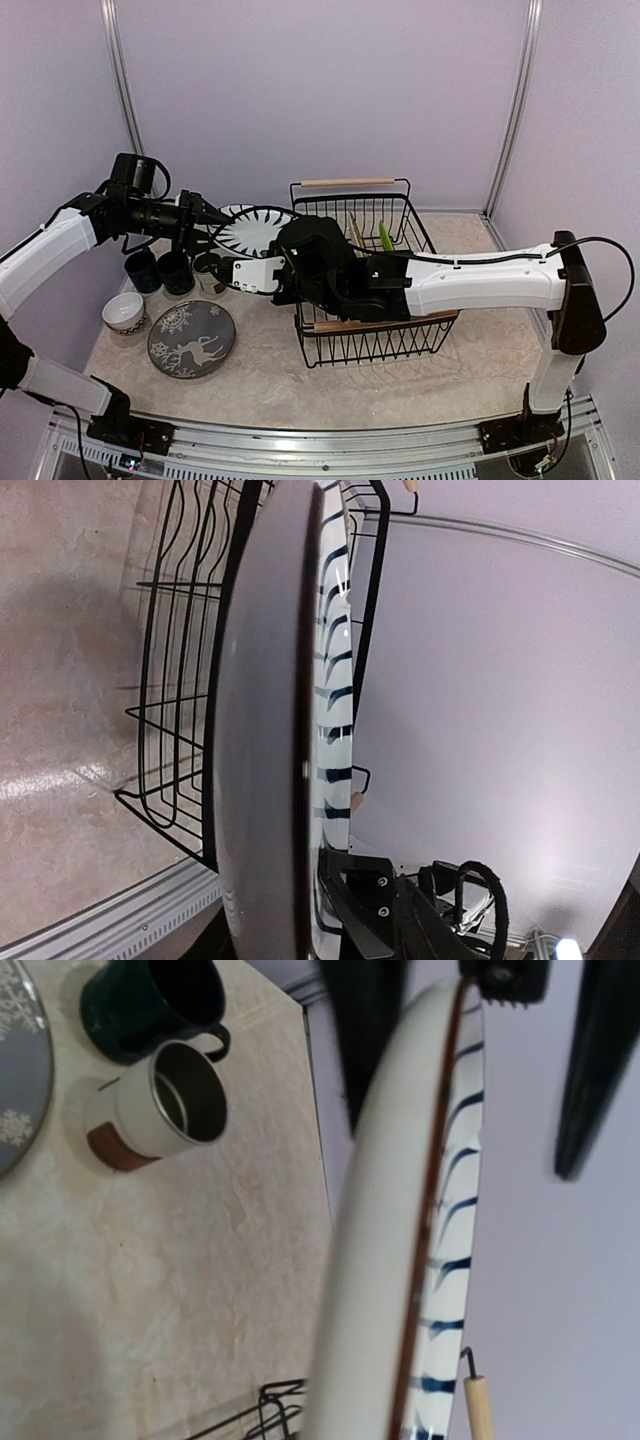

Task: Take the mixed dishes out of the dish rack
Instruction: Pass from the right arm to the left

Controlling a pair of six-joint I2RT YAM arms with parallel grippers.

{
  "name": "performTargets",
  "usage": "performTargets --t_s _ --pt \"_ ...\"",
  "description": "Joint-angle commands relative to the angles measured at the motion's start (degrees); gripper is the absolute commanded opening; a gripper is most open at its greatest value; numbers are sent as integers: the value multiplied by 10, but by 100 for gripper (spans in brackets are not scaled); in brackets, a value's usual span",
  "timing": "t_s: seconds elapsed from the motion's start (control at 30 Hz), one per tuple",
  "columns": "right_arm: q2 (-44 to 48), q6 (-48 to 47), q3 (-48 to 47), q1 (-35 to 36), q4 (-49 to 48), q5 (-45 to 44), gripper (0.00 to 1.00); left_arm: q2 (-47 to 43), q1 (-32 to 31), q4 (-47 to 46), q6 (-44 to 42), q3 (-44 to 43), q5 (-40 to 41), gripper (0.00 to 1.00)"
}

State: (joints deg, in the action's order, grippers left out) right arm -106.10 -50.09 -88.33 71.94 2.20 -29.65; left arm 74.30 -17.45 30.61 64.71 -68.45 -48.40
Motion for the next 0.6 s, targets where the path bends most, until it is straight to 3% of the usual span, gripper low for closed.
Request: performTargets --t_s 0.0,0.17,0.23,0.3,0.37,0.47,0.57 --pt "-7 -23 -32 10 -84 -23 0 -3 -4 9 -32 2 30 36" --pt "-13 -26 -26 10 -109 -38 1 -4 3 6 -45 15 29 16" --pt "-13 -26 -23 10 -116 -42 9 -7 14 -11 -39 32 16 9" --pt "-12 -21 -18 9 -124 -46 24 -13 25 -32 -32 56 5 0" --pt "-9 -14 -11 9 -128 -50 51 -24 38 -43 -32 76 4 0" --pt "5 11 2 4 -124 -46 82 -50 60 -57 -38 107 7 0" --pt "26 39 23 -1 -129 -37 96 -91 80 -78 -44 146 18 0"
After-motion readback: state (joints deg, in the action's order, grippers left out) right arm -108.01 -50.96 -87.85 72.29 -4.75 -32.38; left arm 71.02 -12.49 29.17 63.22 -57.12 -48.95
